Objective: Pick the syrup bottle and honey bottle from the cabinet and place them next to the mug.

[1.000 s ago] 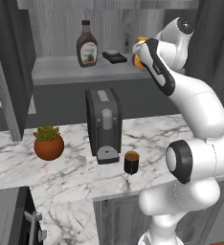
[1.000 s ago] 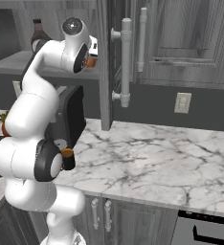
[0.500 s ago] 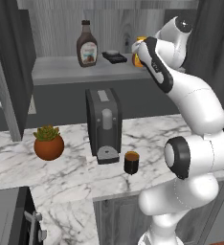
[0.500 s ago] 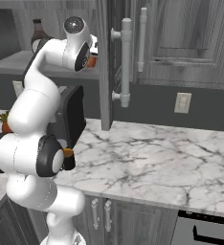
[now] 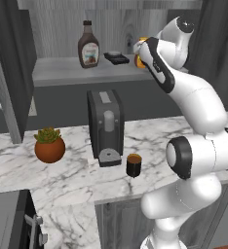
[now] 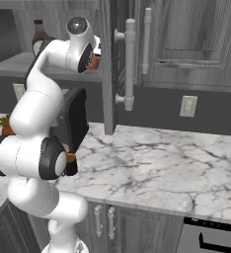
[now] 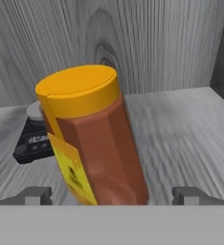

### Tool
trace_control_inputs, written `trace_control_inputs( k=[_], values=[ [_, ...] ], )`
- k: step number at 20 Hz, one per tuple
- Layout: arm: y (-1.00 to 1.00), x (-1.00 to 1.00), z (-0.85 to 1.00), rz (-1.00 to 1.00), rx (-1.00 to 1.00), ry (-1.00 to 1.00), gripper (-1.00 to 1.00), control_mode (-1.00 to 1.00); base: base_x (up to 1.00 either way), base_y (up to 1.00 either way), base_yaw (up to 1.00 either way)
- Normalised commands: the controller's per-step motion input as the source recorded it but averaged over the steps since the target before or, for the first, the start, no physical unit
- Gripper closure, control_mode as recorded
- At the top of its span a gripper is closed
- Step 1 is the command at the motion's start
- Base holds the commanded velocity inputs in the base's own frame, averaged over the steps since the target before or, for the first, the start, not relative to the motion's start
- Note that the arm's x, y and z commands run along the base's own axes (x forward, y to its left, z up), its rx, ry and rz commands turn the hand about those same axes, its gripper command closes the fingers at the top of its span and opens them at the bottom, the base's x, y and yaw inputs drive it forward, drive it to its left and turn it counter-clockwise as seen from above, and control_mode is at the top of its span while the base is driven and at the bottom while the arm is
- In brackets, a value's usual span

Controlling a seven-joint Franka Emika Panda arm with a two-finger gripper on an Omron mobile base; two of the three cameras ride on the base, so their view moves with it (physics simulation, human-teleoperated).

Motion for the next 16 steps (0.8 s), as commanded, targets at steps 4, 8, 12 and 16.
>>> trace_control_inputs(
  k=[4,8,12,16],
  values=[
    [0.00,0.07,-0.01,0.00,0.00,0.00,-1.00,-1.00,0.00,0.00,0.00],
    [0.00,0.06,-0.06,0.00,0.00,0.00,-1.00,-1.00,0.00,0.00,0.00],
    [0.00,0.07,-0.09,0.00,0.00,0.00,-1.00,-1.00,0.00,0.00,0.00],
    [0.00,0.07,-0.02,0.00,0.00,0.00,-1.00,-1.00,0.00,0.00,0.00]
  ],
)
